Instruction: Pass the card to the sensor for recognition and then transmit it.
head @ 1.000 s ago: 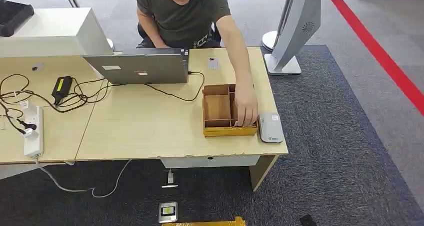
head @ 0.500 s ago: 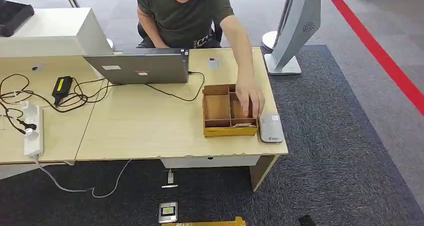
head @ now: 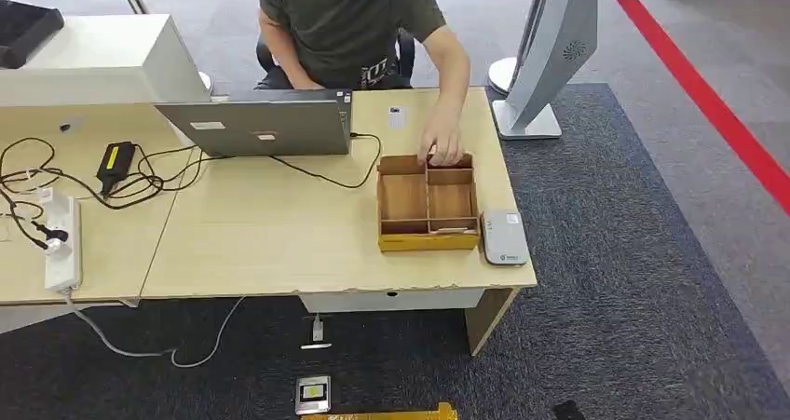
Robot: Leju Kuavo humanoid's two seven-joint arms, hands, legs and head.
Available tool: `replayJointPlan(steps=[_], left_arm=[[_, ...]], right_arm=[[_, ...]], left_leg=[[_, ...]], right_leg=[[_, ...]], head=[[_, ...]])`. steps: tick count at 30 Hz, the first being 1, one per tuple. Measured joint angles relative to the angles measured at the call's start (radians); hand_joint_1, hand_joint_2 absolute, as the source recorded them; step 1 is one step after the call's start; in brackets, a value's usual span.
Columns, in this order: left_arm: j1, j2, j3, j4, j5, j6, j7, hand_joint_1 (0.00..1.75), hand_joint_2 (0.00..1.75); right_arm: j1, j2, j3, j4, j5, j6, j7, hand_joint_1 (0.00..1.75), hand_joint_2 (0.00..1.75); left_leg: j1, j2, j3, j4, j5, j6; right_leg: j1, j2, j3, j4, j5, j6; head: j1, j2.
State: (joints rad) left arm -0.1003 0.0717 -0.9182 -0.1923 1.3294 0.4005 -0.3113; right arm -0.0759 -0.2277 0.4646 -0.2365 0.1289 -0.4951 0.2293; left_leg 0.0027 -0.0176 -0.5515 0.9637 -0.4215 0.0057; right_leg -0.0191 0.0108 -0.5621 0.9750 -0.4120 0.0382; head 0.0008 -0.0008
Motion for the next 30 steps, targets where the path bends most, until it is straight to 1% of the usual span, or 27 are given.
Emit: replayJointPlan(steps=[6, 10, 13, 20, 24, 30], left_arm=[[0.000, 0.000, -0.001, 0.000, -0.011, -0.004, 0.019, 0.00, 0.00], [0.000, 0.000, -0.003, 0.000, -0.018, -0.003, 0.017, 0.00, 0.00], [0.000, 0.000, -0.006, 0.000, -0.019, -0.006, 0.000, 0.00, 0.00], [0.000, 0.001, -0.010, 0.000, -0.024, -0.003, 0.006, 0.00, 0.00], [0.000, 0.001, -0.019, 0.000, -0.040, 0.011, 0.006, 0.00, 0.00], [0.000, 0.001, -0.025, 0.000, -0.031, 0.013, 0.005, 0.00, 0.00]], right_arm=[[0.000, 0.002, 0.011, 0.000, 0.011, 0.008, 0.003, 0.00, 0.00], [0.000, 0.006, 0.019, 0.000, 0.006, 0.008, 0.010, 0.00, 0.00], [0.000, 0.006, 0.020, 0.000, -0.004, 0.006, 0.010, 0.00, 0.00], [0.000, 0.009, 0.024, 0.000, -0.010, 0.012, 0.013, 0.00, 0.00], [0.000, 0.010, 0.027, 0.000, -0.013, 0.012, 0.013, 0.00, 0.00], [0.000, 0.009, 0.029, 0.000, -0.026, 0.009, 0.011, 0.00, 0.00]], left_leg=[[0.000, 0.000, 0.000, 0.000, 0.000, 0.000], [0.000, 0.000, 0.000, 0.000, 0.000, 0.000], [0.000, 0.000, 0.000, 0.000, 0.000, 0.000], [0.000, 0.000, 0.000, 0.000, 0.000, 0.000], [0.000, 0.000, 0.000, 0.000, 0.000, 0.000], [0.000, 0.000, 0.000, 0.000, 0.000, 0.000]], right_leg=[[0.000, 0.000, 0.000, 0.000, 0.000, 0.000], [0.000, 0.000, 0.000, 0.000, 0.000, 0.000], [0.000, 0.000, 0.000, 0.000, 0.000, 0.000], [0.000, 0.000, 0.000, 0.000, 0.000, 0.000], [0.000, 0.000, 0.000, 0.000, 0.000, 0.000], [0.000, 0.000, 0.000, 0.000, 0.000, 0.000]], head=[[0.000, 0.000], [0.000, 0.000], [0.000, 0.000], [0.000, 0.000], [0.000, 0.000], [0.000, 0.000]])
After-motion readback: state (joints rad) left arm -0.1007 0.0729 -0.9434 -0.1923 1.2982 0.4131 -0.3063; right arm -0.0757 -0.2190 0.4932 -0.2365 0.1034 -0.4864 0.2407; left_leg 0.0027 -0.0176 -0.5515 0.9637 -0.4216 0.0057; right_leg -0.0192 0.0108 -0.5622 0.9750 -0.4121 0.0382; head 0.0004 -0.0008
